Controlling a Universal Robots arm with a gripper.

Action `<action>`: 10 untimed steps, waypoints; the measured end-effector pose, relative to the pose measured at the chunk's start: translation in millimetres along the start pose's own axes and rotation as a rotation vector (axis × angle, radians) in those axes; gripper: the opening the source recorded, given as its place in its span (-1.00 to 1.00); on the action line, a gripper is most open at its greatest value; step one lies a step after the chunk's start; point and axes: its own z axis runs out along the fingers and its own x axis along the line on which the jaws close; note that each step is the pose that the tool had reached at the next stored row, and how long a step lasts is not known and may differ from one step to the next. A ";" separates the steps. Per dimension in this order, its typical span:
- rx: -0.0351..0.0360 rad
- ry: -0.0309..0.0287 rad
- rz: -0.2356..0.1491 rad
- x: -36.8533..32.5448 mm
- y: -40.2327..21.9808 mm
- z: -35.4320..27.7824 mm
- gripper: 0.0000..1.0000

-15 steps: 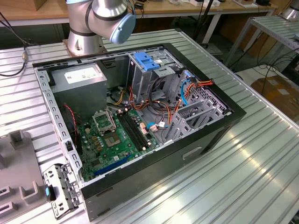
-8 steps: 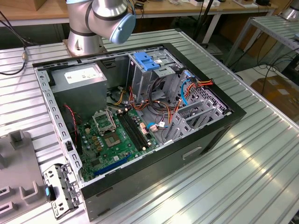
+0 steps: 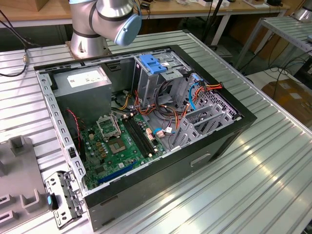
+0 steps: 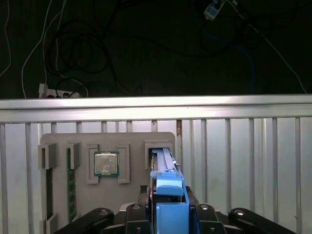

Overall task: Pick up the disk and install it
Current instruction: 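Pick up the disk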

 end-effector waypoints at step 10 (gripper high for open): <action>-0.0001 0.0009 0.000 -0.3 0.1 -16.4 -0.26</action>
